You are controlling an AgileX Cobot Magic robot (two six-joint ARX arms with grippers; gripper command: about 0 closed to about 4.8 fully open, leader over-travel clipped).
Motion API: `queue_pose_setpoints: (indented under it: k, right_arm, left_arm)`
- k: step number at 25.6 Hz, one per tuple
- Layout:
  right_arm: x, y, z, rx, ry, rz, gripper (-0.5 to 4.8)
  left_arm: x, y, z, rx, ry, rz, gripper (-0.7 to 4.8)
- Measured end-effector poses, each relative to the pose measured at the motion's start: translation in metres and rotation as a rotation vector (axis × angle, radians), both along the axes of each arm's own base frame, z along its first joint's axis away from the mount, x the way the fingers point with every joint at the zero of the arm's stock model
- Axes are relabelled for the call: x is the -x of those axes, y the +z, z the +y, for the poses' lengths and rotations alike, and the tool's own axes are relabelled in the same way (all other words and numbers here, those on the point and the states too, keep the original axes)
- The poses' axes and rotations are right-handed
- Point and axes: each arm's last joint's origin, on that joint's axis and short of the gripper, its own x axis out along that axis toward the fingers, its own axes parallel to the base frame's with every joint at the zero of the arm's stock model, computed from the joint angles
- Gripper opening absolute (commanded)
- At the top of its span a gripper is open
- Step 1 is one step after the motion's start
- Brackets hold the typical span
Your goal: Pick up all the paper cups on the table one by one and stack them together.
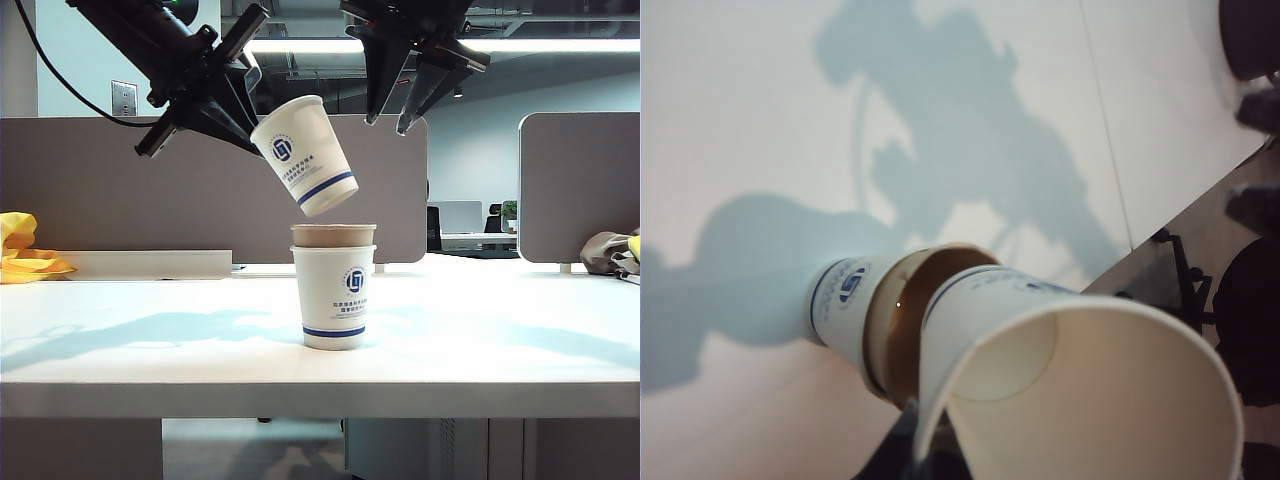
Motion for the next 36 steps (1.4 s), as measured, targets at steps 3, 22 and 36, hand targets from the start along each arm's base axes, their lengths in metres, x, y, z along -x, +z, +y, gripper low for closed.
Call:
queue_pose_setpoints:
  k: [3,22,36]
  right_arm:
    - [0.000,0.000,0.000,0.000,0.001,0.000,2.01]
    - [0.006,0.009,-0.003,-0.011,0.001,-0.019,2.01]
    - [0.010,0.006,-0.005,0.012,0.002,0.029,1.58]
  left_arm:
    - [0.003,0.000,-0.006,-0.019,-0.007,-0.007,-0.06]
    - [0.003,-0.028,-0.030,-0.143,-0.024,0.050,0.67]
    - [-0.001,-0.010,-0.033,-0.098,-0.037,0.006,1.51]
